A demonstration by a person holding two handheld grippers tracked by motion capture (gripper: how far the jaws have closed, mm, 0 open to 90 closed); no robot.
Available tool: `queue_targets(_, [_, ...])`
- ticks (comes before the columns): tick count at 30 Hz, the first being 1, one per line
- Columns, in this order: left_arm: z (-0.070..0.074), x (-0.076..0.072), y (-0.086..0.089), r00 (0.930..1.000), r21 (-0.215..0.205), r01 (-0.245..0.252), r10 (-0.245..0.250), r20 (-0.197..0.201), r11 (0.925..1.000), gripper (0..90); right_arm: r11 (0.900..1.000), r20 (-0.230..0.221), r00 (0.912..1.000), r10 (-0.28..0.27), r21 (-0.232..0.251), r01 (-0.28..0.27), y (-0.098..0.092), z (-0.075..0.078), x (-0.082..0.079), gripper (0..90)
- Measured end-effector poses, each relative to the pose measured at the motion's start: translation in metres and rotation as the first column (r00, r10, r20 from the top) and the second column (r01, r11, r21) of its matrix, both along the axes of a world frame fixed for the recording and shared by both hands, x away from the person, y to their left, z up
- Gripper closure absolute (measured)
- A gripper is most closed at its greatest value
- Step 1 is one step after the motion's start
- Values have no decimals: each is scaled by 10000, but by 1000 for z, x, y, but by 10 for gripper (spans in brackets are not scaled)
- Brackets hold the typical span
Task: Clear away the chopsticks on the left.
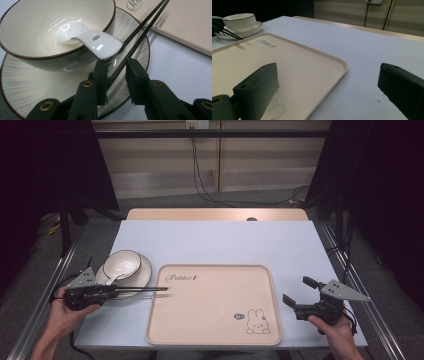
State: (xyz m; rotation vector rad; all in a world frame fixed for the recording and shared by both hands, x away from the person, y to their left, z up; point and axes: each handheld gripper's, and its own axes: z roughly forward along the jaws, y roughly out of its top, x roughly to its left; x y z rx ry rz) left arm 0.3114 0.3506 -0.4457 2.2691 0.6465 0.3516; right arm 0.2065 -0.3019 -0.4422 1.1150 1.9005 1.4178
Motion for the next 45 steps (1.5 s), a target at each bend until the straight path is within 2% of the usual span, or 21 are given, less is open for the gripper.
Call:
queue_targets(3, [-1,1,-1,9999,-66,108,-108,-33,9999,715,10000,6,10000,-40,-22,40,0,0,0,28])
queue_targets(7, [-2,4,-4,9995,90,297,-296,-146,9995,730,10000,-7,10000,-30,8,30,0,0,0,29])
queue_targets(10, [-1,7,-4,9984,166,420,-413,-384,9990,761,10000,-3,10000,-26,12,26,0,0,0,29])
queue_targets(11, [-1,8,-4,9968,396,585,-562,-569,9975,778,10000,-4,10000,-41,1,41,0,0,0,29])
queue_targets(13, [-3,9,-4,9956,283,686,-666,-653,9972,804,10000,-35,10000,-70,56,70,0,0,0,29])
queue_targets(16, [-4,9,-5,9949,145,660,-647,-767,9977,834,10000,-22,10000,-88,30,88,0,0,1,29])
queue_targets(17, [-2,10,-4,9934,264,731,-704,-910,9970,848,10000,18,10000,-98,-9,98,0,-1,1,29])
queue_targets(19, [-3,10,-4,9940,205,695,-675,-857,9974,852,10000,5,10000,-98,-1,98,0,-1,1,29])
queue_targets(22, [-1,10,-4,9937,331,611,-577,-957,9976,855,9999,-23,9999,-129,-16,129,0,-1,1,29])
queue_targets(23, [-1,9,-5,9929,148,541,-523,-1067,9984,856,10000,1,10000,-76,3,76,0,0,1,29])
queue_targets(27, [3,7,-4,9929,-7,295,-294,-1154,9996,857,10000,26,10000,-18,-1,18,0,0,1,29])
queue_targets(28, [4,6,-4,9898,-173,236,-258,-1401,9996,857,10000,26,10000,-18,-1,18,0,0,1,29])
queue_targets(30, [7,4,-3,9895,-222,15,-47,-1444,9998,858,10000,30,10000,1,13,-1,0,0,0,27])
queue_targets(33, [10,1,-2,9881,-640,-160,60,-1537,9978,859,10000,32,10000,42,2,-42,0,0,0,22])
queue_targets(34, [10,1,-2,9881,-640,-160,60,-1537,9978,859,10000,32,10000,42,2,-42,0,0,0,22])
queue_targets(35, [12,-2,-3,9874,-940,-254,103,-1577,9952,860,10000,57,10000,34,52,-34,0,0,1,18])
queue_targets(38, [15,-4,-4,9889,-842,-210,83,-1481,9962,860,9999,41,10000,79,109,-79,0,0,0,17])
queue_targets(39, [16,-6,-5,9871,-1085,-283,106,-1599,9937,860,9999,41,10000,79,104,-80,0,0,0,16])
queue_targets(41, [17,-8,-6,9866,-1140,-359,170,-1625,9928,860,9999,57,9999,96,115,-97,0,1,0,16])
queue_targets(45, [19,-16,-8,9834,-1526,-696,421,-1768,9858,860,9998,137,9998,157,119,-159,0,1,0,10])
